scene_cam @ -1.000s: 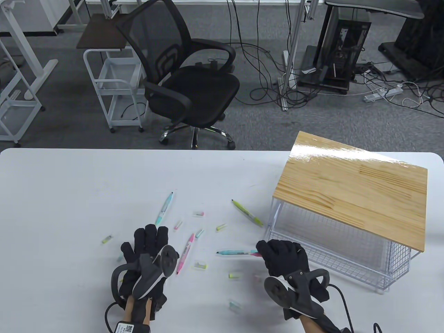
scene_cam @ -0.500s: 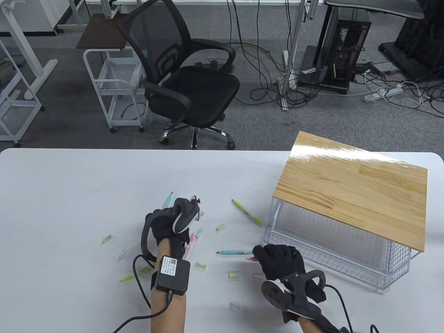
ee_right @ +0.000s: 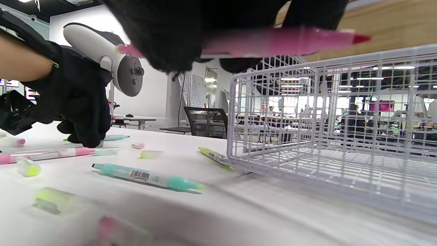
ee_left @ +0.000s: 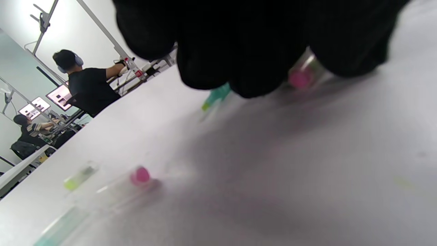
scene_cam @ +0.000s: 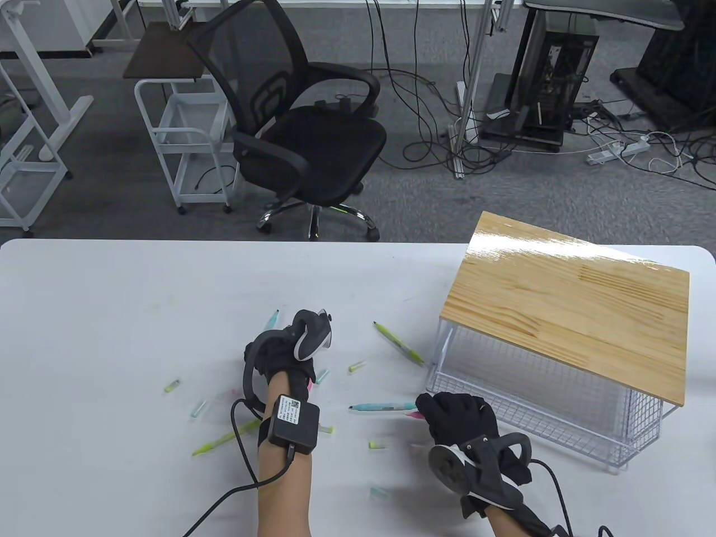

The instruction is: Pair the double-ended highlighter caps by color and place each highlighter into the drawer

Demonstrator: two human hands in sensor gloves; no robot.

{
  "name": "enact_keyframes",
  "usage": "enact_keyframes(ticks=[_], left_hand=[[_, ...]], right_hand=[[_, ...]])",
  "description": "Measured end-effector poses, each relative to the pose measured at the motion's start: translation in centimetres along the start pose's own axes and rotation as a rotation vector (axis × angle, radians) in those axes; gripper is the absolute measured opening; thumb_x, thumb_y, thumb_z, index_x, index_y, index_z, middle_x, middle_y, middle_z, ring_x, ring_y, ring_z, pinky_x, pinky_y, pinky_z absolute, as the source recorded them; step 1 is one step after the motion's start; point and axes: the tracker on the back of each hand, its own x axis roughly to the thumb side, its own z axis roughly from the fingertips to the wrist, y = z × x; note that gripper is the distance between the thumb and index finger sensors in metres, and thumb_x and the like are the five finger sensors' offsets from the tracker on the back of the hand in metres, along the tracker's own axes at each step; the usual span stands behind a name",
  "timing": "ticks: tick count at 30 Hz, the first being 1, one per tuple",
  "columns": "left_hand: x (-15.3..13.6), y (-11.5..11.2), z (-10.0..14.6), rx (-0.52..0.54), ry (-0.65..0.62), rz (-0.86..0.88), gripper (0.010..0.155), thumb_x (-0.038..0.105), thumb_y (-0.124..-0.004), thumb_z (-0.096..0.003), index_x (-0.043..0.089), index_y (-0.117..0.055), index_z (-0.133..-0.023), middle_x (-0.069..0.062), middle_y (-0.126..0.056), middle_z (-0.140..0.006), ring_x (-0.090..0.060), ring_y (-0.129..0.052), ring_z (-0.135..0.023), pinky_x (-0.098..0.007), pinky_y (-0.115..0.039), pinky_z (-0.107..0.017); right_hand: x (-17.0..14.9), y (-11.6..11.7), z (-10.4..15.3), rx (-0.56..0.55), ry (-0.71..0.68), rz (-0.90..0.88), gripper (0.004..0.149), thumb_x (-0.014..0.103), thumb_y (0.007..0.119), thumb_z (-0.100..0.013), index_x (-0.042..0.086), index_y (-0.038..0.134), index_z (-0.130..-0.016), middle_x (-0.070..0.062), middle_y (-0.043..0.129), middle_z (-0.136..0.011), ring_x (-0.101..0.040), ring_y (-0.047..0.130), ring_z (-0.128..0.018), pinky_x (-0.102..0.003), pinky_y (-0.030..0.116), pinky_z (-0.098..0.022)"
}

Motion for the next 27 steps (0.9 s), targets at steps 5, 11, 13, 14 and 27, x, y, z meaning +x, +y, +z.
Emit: enact_keyframes(ticks=[5, 11, 13, 14, 27], left_hand=[[0.0, -0.1, 0.1, 0.004, -0.006, -0.026, 0.046, 0.053, -0.077, -0.0520, 0.036, -0.075, -0.095, 0.014, -0.090, -0.088, -0.015, -0.088, -0.086, -0.045, -0.072, -0.075], [-1.8, 1.5, 2.9, 0.100, -0.069, 0.009, 0.048, 0.049, -0.069, -0.0565, 0.038, -0.061, -0.102, 0.008, -0.082, -0.102, -0.018, -0.084, -0.092, -0.047, -0.069, -0.077], [-2.7, 2.1, 4.9, 0.192, -0.143, 0.053, 0.049, 0.048, -0.068, -0.0572, 0.034, -0.058, -0.103, 0.006, -0.082, -0.103, -0.018, -0.086, -0.091, -0.047, -0.071, -0.076], [-3.0, 2.1, 5.9, 0.244, -0.181, 0.074, 0.050, 0.048, -0.068, -0.0569, 0.033, -0.058, -0.103, 0.006, -0.082, -0.101, -0.017, -0.086, -0.090, -0.046, -0.072, -0.075], [-5.9, -1.3, 18.4, 0.711, -0.577, 0.291, 0.049, 0.047, -0.066, -0.0568, 0.038, -0.057, -0.104, 0.008, -0.078, -0.100, -0.015, -0.083, -0.088, -0.047, -0.070, -0.077]], right_hand=[[-0.1, -0.1, 0.0, 0.001, 0.006, 0.001, 0.053, 0.029, 0.079, -0.052, 0.028, 0.064, -0.103, -0.002, 0.071, -0.100, -0.028, 0.081, -0.087, -0.055, 0.070, -0.071], [0.2, 0.0, 0.0, 0.018, -0.002, 0.005, 0.053, 0.028, 0.079, -0.052, 0.028, 0.064, -0.103, -0.002, 0.070, -0.101, -0.028, 0.080, -0.088, -0.055, 0.070, -0.071], [0.2, 0.0, 0.0, 0.020, -0.006, 0.006, 0.053, 0.028, 0.079, -0.053, 0.028, 0.064, -0.103, -0.002, 0.070, -0.101, -0.028, 0.080, -0.088, -0.055, 0.070, -0.071], [0.2, -0.2, 0.0, 0.022, -0.009, 0.008, 0.053, 0.028, 0.079, -0.053, 0.028, 0.064, -0.103, -0.002, 0.070, -0.101, -0.028, 0.080, -0.088, -0.055, 0.070, -0.071], [0.4, -1.7, -0.4, -0.006, -0.018, 0.048, 0.053, 0.029, 0.079, -0.052, 0.028, 0.065, -0.103, -0.001, 0.072, -0.100, -0.027, 0.082, -0.087, -0.056, 0.071, -0.070]])
